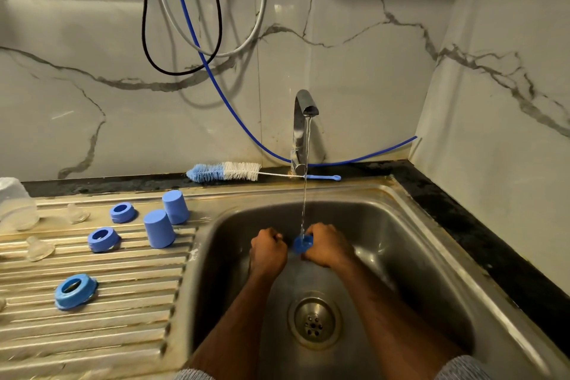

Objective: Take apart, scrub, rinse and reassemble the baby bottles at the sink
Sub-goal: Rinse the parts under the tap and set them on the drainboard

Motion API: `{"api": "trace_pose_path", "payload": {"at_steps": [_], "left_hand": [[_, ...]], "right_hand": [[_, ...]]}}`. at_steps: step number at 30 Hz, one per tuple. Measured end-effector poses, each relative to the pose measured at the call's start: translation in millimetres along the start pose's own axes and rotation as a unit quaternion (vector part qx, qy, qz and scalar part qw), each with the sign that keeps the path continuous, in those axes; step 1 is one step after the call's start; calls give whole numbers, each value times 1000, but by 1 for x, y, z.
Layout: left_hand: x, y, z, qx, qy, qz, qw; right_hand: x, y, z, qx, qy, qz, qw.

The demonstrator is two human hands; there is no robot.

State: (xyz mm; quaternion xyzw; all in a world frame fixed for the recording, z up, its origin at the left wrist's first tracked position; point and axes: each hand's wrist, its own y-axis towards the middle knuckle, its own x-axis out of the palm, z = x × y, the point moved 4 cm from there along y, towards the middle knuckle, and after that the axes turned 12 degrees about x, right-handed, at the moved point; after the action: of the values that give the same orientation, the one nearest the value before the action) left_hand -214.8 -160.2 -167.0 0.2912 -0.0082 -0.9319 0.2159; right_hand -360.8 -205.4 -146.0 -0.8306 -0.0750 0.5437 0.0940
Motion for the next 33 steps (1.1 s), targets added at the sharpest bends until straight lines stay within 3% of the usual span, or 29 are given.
{"api": "trace_pose_path", "payload": {"at_steps": [3, 7, 16, 22, 25, 28, 33], "left_hand": [[1, -1, 1, 4, 0, -9, 1000], [4, -1, -2, 2, -4, -10, 1000], [4, -2, -1, 14, 3, -18, 1000], [7, -2, 1, 23, 6, -23, 999], [5, -1, 1, 18, 5, -19, 1000], [3, 0, 1, 26, 8, -16, 1000], [1, -1, 1, 23, -1, -2, 1000]], "right_hand": [[5, 0, 1, 20, 6, -47, 999], [-2, 1, 7, 28, -13, 41, 999], [-1, 2, -1, -21, 16, 57, 998], [-6, 5, -3, -86, 138, 115, 980], [-2, 7, -8, -78, 246, 63, 964], [5, 8, -11, -22, 333, -42, 942], [-2, 6, -4, 20, 276, -87, 957]]}}
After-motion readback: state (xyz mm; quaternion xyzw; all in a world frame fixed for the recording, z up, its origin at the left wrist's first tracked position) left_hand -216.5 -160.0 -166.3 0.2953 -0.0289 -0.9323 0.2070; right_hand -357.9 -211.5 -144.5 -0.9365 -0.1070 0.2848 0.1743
